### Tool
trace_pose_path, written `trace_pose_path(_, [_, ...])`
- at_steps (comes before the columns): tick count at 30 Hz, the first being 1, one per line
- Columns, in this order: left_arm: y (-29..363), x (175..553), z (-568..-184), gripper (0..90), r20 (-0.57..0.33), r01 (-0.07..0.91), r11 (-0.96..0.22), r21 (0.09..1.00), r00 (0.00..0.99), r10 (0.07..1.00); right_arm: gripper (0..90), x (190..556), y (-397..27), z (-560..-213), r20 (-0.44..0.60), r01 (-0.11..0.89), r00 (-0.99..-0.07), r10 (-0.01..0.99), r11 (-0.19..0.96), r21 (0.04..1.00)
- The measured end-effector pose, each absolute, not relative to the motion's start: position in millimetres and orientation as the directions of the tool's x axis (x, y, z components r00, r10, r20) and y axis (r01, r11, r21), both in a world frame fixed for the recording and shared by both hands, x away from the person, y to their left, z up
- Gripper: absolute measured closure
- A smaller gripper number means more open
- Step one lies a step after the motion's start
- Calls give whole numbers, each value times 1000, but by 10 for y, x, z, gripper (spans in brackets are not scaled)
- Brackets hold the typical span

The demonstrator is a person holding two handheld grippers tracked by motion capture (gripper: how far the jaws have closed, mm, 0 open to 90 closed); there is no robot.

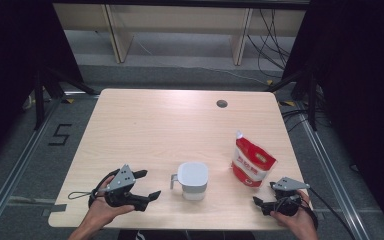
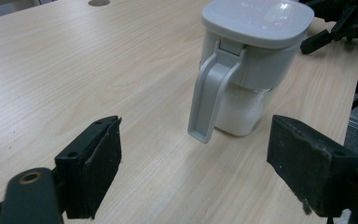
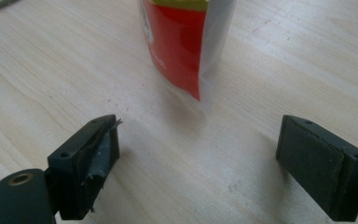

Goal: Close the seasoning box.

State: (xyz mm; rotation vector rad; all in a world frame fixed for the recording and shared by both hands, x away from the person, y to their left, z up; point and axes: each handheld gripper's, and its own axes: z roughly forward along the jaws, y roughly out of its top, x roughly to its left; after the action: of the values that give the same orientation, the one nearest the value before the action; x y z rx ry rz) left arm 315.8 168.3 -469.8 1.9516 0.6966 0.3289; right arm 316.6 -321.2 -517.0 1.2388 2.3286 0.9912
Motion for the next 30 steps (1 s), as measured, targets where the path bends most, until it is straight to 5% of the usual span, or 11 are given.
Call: trace_pose_path(30, [1727,3098,-5067,176,13,401,-527,749,787,617,139,3166,-3212,-5170,38,596,-571,820,383,706])
